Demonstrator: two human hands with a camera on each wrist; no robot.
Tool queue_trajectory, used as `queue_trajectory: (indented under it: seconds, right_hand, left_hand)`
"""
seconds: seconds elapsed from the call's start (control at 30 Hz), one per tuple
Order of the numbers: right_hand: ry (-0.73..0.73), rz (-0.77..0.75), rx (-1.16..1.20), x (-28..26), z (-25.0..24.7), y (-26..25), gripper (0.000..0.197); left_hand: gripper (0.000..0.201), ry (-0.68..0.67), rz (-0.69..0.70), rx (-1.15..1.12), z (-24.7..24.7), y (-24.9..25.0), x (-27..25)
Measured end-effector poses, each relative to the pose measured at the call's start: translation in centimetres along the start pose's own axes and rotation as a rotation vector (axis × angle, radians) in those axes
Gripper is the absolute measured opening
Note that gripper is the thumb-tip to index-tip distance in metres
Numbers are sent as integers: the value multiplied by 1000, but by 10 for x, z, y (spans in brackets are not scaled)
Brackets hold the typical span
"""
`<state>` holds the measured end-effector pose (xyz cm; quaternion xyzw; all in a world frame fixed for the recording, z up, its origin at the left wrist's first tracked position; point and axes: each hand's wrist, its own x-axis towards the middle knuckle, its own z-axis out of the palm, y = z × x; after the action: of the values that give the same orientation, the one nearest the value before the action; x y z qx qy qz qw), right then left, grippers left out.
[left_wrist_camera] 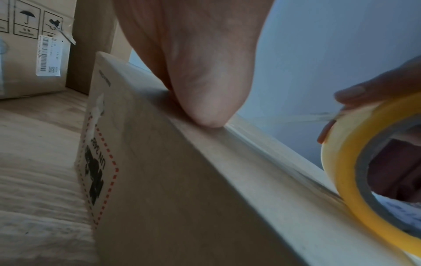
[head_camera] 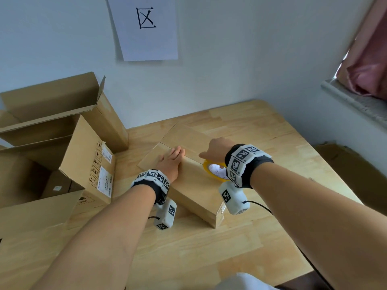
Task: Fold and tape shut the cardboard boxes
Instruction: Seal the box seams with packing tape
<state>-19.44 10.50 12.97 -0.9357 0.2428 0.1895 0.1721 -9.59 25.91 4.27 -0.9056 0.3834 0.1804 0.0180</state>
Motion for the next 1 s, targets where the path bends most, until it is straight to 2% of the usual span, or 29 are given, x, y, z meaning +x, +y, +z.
queue_trajectory:
  seconds: [0.13, 0.27, 0.5, 0.8, 1.0]
  right_hand:
    - [17, 3, 85, -9, -3, 23, 46]
    - [59, -3, 132, -15, 3, 24, 48]
    - [79, 105, -48, -26, 11, 46, 37]
    - [187, 81, 4, -39, 27, 54, 36]
    - [131, 121, 106, -39, 24, 59, 34]
  left_hand:
    - [74, -9, -12, 33, 1, 2, 2]
    - [76, -30, -41, 65, -2, 4, 0]
    - [83, -6, -49, 20, -2, 1, -4]
    - [88, -13, -58, 2, -1, 1, -5]
    - [88, -11, -51, -6, -1, 1, -4]
